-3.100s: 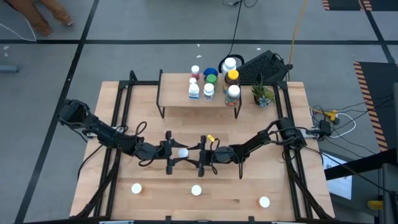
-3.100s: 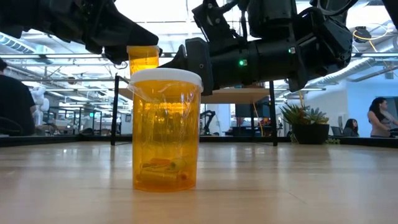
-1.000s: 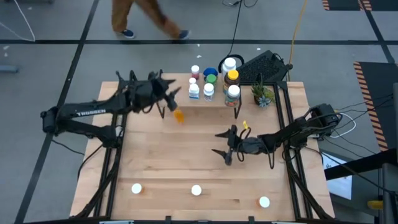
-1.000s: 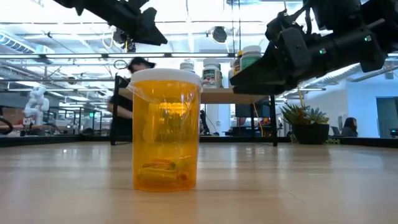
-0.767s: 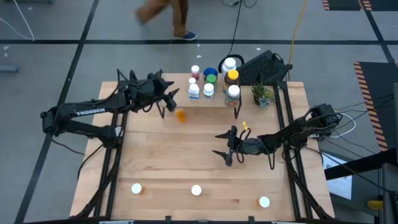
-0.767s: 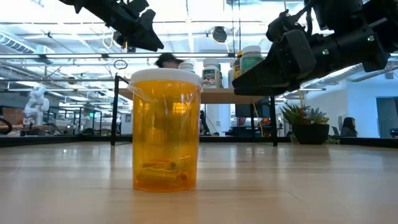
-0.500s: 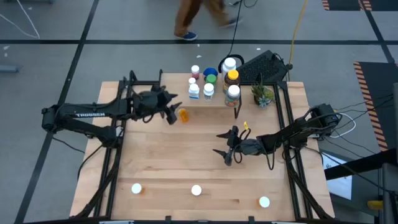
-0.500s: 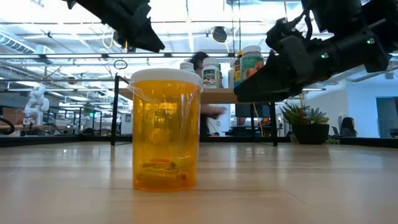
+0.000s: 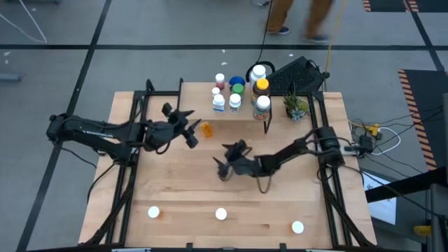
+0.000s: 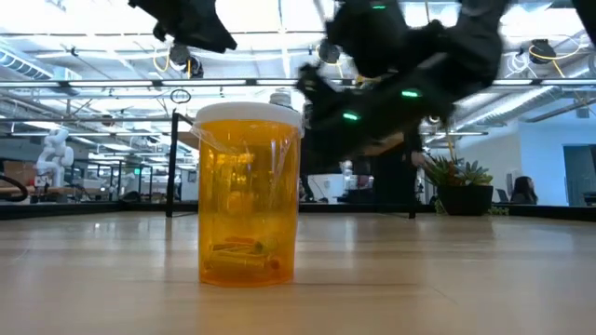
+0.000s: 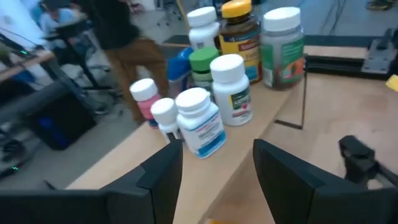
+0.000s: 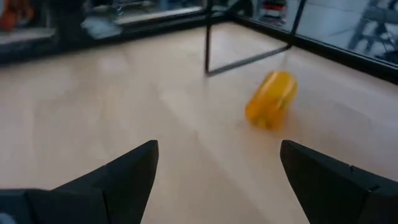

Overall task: Pick and place medicine bottles onto shelf by color
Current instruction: Put the top left orange pill bottle on the shelf

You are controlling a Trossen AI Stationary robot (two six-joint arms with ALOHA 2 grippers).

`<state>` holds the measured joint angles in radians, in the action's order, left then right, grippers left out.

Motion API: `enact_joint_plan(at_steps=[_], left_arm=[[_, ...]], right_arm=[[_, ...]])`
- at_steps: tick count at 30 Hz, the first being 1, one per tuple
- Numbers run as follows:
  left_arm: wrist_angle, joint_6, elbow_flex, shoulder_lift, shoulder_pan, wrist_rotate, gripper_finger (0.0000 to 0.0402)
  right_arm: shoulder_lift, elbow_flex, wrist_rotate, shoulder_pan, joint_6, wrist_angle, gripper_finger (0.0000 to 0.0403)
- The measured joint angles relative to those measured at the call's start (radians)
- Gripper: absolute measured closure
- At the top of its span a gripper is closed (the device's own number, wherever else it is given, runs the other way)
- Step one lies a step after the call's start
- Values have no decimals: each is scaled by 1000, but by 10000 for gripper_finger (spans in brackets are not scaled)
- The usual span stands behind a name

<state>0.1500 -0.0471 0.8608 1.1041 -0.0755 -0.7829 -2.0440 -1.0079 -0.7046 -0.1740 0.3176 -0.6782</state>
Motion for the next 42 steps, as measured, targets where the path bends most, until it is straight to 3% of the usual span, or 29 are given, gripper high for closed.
enact_joint_plan(at_steps=[4, 8, 22, 31, 35, 42], left_arm=[[20, 9, 0, -40, -21, -91, 203], [71, 12, 0, -89, -28, -99, 204], [152, -23, 0, -163, -33, -101, 204], [152, -23, 0, -162, -33, -101, 204], [152, -29, 0, -162, -33, -101, 204], [152, -35, 0, -162, -33, -101, 204]], right_arm=[[-33, -157, 1, 79, 110, 220, 69], [-74, -295, 50, 145, 187, 405, 69], [-232, -455, 105, 224, 116, 373, 69], [-248, -463, 172, 271, 121, 392, 70], [-248, -463, 229, 289, 154, 401, 92], [-248, -463, 266, 301, 190, 444, 175]])
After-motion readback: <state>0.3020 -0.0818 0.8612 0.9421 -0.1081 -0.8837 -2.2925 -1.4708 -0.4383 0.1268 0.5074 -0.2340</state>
